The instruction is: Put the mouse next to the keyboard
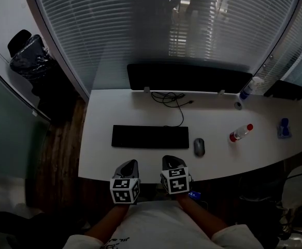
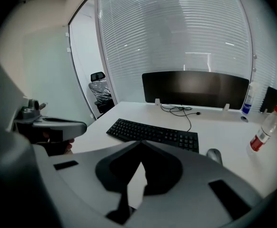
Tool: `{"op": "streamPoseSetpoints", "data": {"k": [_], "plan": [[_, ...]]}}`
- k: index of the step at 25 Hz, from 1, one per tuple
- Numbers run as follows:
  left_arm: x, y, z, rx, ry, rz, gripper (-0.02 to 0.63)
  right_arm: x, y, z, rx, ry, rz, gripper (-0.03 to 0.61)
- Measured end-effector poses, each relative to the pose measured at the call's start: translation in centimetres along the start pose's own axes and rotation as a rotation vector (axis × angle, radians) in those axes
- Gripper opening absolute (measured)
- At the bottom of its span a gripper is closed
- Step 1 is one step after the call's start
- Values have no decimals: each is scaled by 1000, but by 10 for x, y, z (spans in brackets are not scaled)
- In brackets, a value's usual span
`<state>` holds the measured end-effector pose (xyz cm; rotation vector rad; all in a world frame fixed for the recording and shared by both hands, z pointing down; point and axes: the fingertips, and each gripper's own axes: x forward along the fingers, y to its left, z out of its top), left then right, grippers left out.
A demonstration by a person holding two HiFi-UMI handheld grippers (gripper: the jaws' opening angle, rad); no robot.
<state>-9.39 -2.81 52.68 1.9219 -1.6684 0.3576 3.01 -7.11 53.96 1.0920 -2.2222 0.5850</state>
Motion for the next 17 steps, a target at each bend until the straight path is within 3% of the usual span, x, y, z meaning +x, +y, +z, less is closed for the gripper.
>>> {"op": "streamPoseSetpoints", "data": {"k": [17], "plan": [[-8, -3, -4, -11, -5, 10, 6, -8, 7, -3, -7, -4, 22, 3]]}}
